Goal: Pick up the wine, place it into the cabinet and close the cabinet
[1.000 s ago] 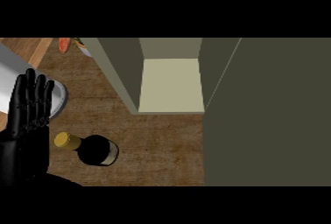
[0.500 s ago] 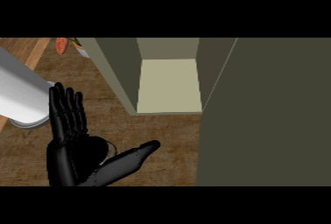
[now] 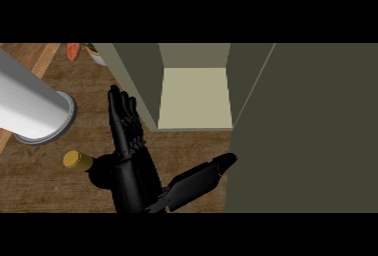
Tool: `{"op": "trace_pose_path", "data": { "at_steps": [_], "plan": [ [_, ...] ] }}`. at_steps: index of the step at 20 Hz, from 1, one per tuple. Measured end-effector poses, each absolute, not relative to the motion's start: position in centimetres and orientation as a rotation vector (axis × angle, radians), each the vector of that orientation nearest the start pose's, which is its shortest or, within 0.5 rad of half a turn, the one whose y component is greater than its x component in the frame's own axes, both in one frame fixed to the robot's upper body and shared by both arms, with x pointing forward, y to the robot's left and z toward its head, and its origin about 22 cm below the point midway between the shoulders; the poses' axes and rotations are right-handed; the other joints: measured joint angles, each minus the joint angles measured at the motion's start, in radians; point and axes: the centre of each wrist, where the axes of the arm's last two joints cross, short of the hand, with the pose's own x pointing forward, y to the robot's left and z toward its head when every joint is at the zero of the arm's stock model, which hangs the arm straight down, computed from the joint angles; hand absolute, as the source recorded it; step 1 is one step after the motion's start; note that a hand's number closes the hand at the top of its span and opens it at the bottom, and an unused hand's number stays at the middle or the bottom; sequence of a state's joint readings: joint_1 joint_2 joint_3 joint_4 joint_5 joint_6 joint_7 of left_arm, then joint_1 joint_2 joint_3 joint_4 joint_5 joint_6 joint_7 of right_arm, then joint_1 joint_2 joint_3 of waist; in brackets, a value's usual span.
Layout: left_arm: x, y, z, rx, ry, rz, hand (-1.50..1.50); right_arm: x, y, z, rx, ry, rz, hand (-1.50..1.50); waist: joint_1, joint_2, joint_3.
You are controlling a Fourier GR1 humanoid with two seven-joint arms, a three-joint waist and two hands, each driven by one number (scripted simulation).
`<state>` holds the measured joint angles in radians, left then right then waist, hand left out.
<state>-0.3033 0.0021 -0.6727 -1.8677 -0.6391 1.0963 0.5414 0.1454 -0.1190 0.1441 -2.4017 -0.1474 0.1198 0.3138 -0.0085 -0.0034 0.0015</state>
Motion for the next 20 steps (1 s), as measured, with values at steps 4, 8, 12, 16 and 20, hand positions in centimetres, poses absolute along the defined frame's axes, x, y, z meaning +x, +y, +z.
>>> {"op": "trace_pose_path", "data": {
  "at_steps": [4,8,12,16,20],
  "plan": [
    [21.4,5.0,13.3,0.317,-1.97,0.374,-1.5,14.8,-21.6,16.9,0.235,-1.92,0.254,-1.5,0.003,0.0,0.0],
    [21.0,4.8,14.1,0.33,-1.958,0.403,-1.5,14.7,-21.9,17.4,0.209,-1.908,0.256,-1.5,0.005,-0.002,0.0],
    [20.8,5.0,14.9,0.365,-1.961,0.436,-1.5,14.8,-21.4,17.9,0.219,-1.904,0.243,-1.5,0.008,-0.003,0.0],
    [20.0,5.5,15.4,0.405,-1.946,0.474,-1.5,14.8,-21.1,18.4,0.216,-1.901,0.243,-1.5,0.01,-0.004,0.0],
    [18.5,6.2,15.8,0.445,-1.94,0.505,-1.5,14.7,-21.2,18.5,0.198,-1.903,0.243,-1.5,0.01,-0.003,-0.001]
  ]
}}
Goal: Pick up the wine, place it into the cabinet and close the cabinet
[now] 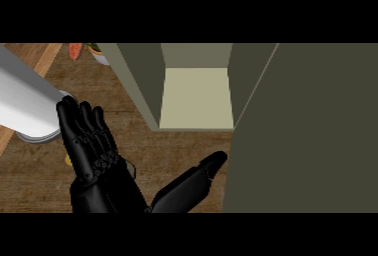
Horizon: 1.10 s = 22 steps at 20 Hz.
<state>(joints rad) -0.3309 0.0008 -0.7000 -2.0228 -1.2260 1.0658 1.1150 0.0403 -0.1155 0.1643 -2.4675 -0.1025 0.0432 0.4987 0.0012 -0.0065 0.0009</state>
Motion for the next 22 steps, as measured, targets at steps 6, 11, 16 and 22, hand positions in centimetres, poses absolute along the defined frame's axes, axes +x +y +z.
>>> {"op": "trace_pose_path", "data": {
  "at_steps": [6,11,16,22],
  "plan": [
    [16.9,7.6,16.5,0.503,-1.934,0.553,-1.5,14.6,-21.3,18.9,0.175,-1.901,0.241,-1.5,-0.001,0.002,0.0],
    [16.0,8.9,16.8,0.528,-1.906,0.601,-1.5,14.7,-21.2,19.2,0.163,-1.912,0.24,-1.5,-0.001,0.003,-0.001],
    [15.2,10.5,15.7,0.547,-1.86,0.622,-1.5,14.5,-21.2,19.5,0.158,-1.901,0.243,-1.5,-0.004,0.004,-0.001],
    [14.6,12.5,15.1,0.522,-1.788,0.636,-1.5,14.6,-21.3,19.7,0.149,-1.904,0.25,-1.5,-0.005,0.005,-0.002]
  ]
}}
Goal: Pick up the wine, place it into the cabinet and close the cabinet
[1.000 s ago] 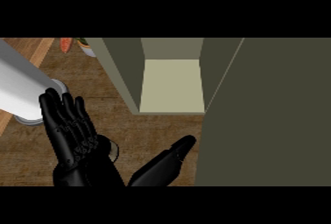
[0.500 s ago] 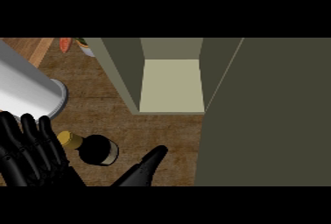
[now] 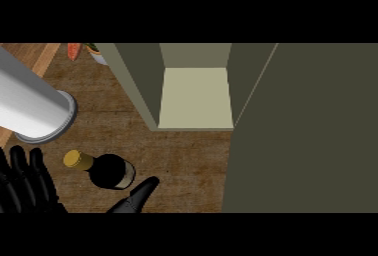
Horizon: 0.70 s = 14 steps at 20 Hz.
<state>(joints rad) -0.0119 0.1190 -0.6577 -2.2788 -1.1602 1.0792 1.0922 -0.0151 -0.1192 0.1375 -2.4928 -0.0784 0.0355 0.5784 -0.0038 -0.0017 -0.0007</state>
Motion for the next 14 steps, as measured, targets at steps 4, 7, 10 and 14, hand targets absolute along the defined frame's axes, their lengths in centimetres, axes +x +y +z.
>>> {"op": "trace_pose_path", "data": {
  "at_steps": [4,7,10,14],
  "plan": [
    [14.8,13.5,13.7,0.519,-1.741,0.612,-1.5,14.5,-21.2,19.7,0.152,-1.898,0.257,-1.5,-0.003,0.0,0.0],
    [14.8,13.9,12.7,0.516,-1.72,0.605,-1.5,14.4,-21.3,19.5,0.15,-1.892,0.264,-1.5,-0.004,0.0,0.0],
    [14.9,14.1,11.2,0.523,-1.699,0.591,-1.5,14.6,-21.0,19.8,0.157,-1.894,0.262,-1.5,-0.003,0.001,-0.001],
    [14.8,14.6,9.7,0.54,-1.686,0.598,-1.5,14.7,-21.0,20.1,0.156,-1.903,0.254,-1.5,-0.003,0.0,-0.002]
  ]
}}
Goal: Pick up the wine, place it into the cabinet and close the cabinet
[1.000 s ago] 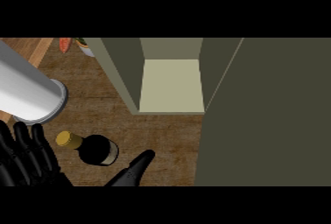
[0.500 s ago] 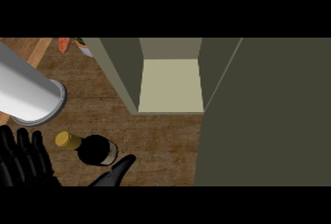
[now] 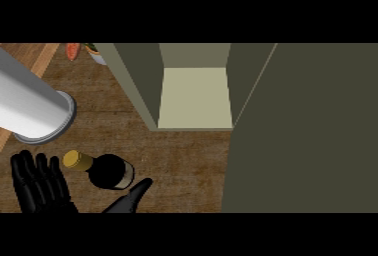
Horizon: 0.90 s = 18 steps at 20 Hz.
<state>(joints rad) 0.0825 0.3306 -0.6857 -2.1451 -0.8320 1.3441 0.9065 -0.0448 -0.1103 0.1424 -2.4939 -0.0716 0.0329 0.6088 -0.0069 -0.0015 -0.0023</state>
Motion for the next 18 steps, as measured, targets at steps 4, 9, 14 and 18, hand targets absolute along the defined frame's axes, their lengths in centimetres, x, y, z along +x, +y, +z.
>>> {"op": "trace_pose_path", "data": {
  "at_steps": [4,9,14,18],
  "plan": [
    [15.0,15.1,8.4,0.582,-1.684,0.609,-1.5,14.6,-20.9,19.9,0.164,-1.9,0.251,-1.5,0.0,-0.001,0.0],
    [15.5,15.3,7.6,0.597,-1.67,0.635,-1.5,14.6,-21.0,20.0,0.157,-1.902,0.247,-1.5,0.0,-0.001,-0.002],
    [16.2,15.3,6.9,0.599,-1.636,0.641,-1.5,14.7,-20.8,19.9,0.167,-1.905,0.245,-1.5,-0.001,-0.001,-0.003],
    [15.8,15.1,6.5,0.598,-1.626,0.641,-1.5,14.8,-21.0,20.0,0.149,-1.911,0.249,-1.5,0.002,-0.002,-0.003]
  ]
}}
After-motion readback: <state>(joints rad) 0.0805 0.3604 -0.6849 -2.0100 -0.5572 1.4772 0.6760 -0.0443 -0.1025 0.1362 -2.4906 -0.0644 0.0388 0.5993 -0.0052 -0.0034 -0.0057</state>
